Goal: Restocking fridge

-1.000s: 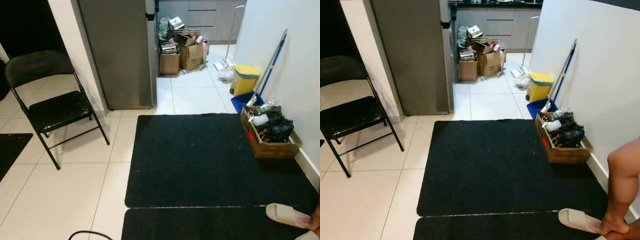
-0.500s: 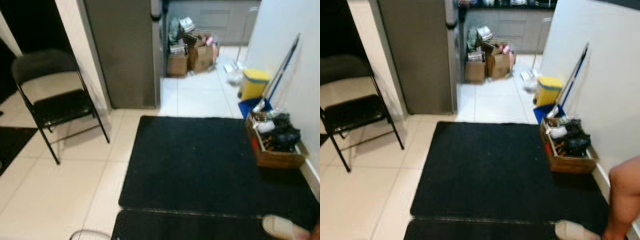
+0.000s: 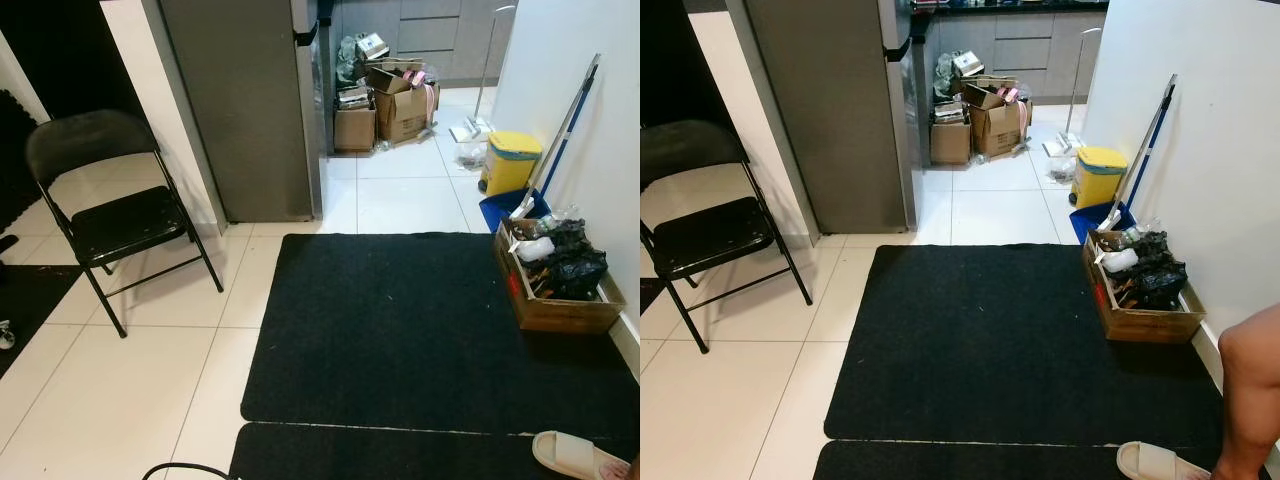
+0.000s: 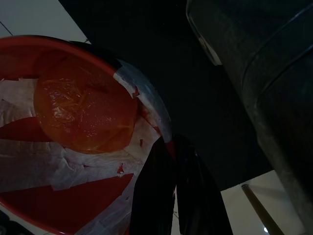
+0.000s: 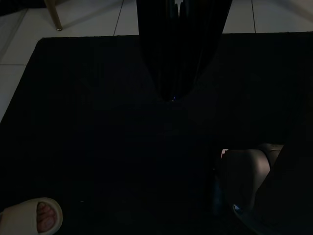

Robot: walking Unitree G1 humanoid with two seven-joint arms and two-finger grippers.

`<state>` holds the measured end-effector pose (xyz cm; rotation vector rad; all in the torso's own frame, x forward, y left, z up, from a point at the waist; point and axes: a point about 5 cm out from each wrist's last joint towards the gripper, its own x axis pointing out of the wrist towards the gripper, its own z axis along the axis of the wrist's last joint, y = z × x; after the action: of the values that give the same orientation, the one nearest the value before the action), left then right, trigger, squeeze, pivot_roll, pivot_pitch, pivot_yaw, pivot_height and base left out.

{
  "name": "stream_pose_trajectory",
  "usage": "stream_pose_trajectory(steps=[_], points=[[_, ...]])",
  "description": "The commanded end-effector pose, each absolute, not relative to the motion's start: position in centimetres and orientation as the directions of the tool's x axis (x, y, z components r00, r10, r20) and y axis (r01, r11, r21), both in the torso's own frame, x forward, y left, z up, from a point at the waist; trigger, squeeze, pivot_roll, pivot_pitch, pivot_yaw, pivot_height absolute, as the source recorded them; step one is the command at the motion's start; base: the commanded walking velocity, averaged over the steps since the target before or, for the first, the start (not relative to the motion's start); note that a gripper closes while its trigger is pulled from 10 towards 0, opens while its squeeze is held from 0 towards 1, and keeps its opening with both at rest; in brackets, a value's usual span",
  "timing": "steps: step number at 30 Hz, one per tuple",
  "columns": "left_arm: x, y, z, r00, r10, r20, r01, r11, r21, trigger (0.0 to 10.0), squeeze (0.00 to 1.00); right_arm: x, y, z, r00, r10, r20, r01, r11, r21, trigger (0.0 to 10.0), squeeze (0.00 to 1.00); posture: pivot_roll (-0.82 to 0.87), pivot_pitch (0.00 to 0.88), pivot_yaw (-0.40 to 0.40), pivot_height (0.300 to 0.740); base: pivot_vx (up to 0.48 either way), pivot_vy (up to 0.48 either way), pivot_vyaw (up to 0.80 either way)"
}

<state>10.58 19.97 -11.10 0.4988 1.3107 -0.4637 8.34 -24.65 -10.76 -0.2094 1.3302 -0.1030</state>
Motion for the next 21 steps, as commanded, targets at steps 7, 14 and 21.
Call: stream_pose_trajectory(steps=[7,14,21], points=[[10.7,19.5,-11.1,0.201,-0.065,-0.977,0.585,0.808,0.066,10.0,0.0,7.8,-25.3,-10.7,0.23,-0.206,-0.951,-0.046,0.974,-0.222,10.0,0.0,-0.01,0.0,0.021,0.74,0.136,0.0,0.0],[10.7,19.4,-11.1,0.189,-0.073,-0.979,0.6,0.798,0.056,10.0,0.0,7.7,-27.0,-10.2,0.229,-0.227,-0.947,-0.038,0.97,-0.241,10.0,0.0,-0.02,0.0,0.02,0.74,0.337,0.0,0.0],[10.5,19.3,-11.2,0.181,-0.082,-0.98,0.608,0.792,0.046,10.0,0.0,7.3,-28.8,-9.6,0.223,-0.247,-0.943,-0.033,0.965,-0.261,10.0,0.0,-0.01,0.0,0.019,0.74,0.336,0.0,0.0]])
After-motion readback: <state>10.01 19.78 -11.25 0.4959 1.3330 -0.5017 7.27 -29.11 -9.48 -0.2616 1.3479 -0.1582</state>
